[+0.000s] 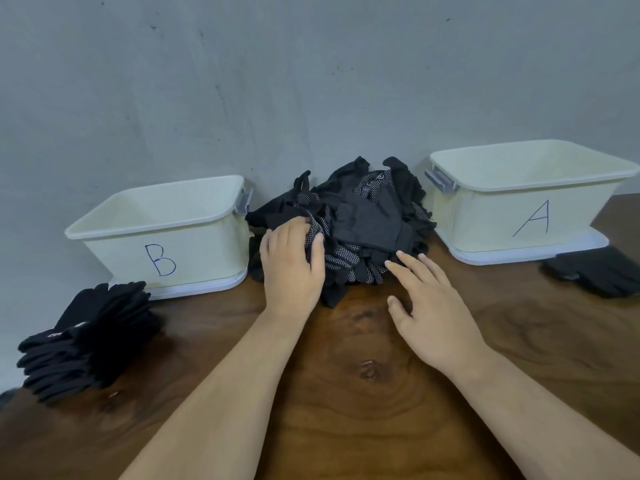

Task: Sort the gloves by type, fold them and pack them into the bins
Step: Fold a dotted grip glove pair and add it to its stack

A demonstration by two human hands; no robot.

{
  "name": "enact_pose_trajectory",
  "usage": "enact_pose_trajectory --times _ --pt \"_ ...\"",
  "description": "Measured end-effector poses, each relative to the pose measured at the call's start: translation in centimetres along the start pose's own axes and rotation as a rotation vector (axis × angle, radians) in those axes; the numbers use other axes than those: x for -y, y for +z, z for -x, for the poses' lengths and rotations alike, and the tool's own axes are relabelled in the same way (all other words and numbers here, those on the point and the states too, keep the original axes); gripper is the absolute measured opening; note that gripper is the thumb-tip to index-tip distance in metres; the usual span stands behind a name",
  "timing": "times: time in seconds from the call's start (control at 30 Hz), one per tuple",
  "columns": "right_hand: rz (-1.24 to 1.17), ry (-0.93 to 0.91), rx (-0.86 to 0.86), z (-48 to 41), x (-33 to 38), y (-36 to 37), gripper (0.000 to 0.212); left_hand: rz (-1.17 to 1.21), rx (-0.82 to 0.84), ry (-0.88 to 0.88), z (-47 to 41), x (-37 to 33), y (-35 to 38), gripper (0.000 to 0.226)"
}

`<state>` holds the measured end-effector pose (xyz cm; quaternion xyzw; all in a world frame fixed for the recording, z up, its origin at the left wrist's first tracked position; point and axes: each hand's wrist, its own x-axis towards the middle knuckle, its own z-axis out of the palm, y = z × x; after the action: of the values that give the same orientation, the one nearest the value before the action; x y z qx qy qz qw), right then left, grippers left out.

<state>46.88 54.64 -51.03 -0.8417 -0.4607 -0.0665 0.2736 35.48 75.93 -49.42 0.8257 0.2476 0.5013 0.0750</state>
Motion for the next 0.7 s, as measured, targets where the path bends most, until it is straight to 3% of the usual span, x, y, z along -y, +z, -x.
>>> enact_pose_trajectory --times 0.23,0.33,0.43,0.5,0.6,0.7 --pt "-0.127 -0.064 -0.077 0.5 0.3 -0.9 0.055 0.234 0.266 0.016 3.6 -2.9 -4.0 0.028" --pt "-0.223 -0.085 -0.099 1.0 0.4 -1.4 0.065 0.274 0.43 0.058 5.9 -4.4 -6.5 0.028" --pt "-0.327 -0.232 -0.077 1.7 1.1 -2.2 0.074 0.266 0.576 0.195 8.6 -5.2 -8.9 0.018" --pt "-0.345 -0.385 -0.028 2.0 1.3 -2.0 0.062 0.261 0.65 0.227 10.0 -5.1 -10.2 0.015" --pt "-0.358 -0.451 0.058 2.4 1.6 -1.9 0.032 0.352 0.713 0.079 10.4 -5.2 -12.3 0.006" --pt "-0.431 -0.417 0.077 2.9 2.1 -2.2 0.022 0.515 0.688 -0.177 9.2 -5.0 -12.7 0.005"
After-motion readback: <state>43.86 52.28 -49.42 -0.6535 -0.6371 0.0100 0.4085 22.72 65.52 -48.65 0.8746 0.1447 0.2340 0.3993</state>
